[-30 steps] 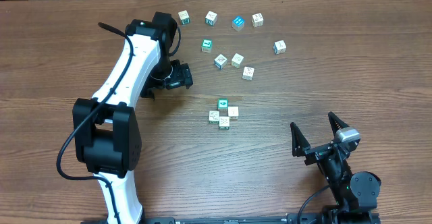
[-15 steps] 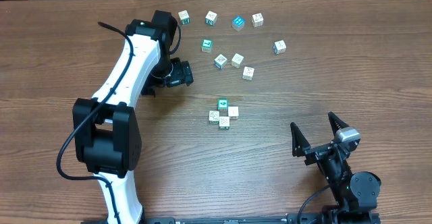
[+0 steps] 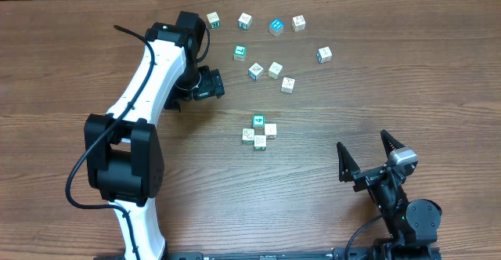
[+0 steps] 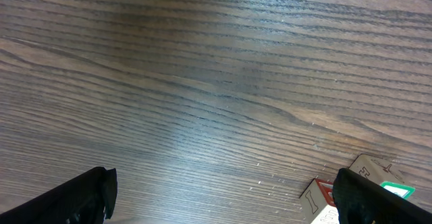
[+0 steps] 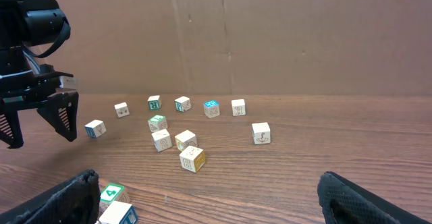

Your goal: Form a circle

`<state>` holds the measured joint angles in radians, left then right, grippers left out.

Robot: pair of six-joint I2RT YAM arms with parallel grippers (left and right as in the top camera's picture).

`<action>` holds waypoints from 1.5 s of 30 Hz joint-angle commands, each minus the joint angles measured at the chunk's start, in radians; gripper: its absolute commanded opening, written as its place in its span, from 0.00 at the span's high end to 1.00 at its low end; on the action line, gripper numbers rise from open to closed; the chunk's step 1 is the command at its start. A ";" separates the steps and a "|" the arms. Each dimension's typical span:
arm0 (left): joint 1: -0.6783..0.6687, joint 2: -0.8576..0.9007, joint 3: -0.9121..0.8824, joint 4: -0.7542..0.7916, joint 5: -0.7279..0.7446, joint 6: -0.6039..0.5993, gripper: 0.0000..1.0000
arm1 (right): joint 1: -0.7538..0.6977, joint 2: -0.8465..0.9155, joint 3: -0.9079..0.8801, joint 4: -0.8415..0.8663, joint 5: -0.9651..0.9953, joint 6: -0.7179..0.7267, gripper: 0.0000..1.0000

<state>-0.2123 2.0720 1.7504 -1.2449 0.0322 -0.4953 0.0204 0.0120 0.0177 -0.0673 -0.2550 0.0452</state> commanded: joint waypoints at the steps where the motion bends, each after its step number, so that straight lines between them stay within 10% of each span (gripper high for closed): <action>1: -0.003 -0.024 0.019 0.001 -0.014 0.001 0.00 | -0.003 -0.009 -0.010 0.005 0.008 -0.005 0.00; 45: 0.002 -0.362 -0.132 0.139 -0.110 0.029 0.01 | -0.003 -0.009 -0.010 0.005 0.008 -0.005 0.00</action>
<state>-0.2123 1.7725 1.6821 -1.1419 -0.0616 -0.4942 0.0204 0.0120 0.0177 -0.0677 -0.2550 0.0452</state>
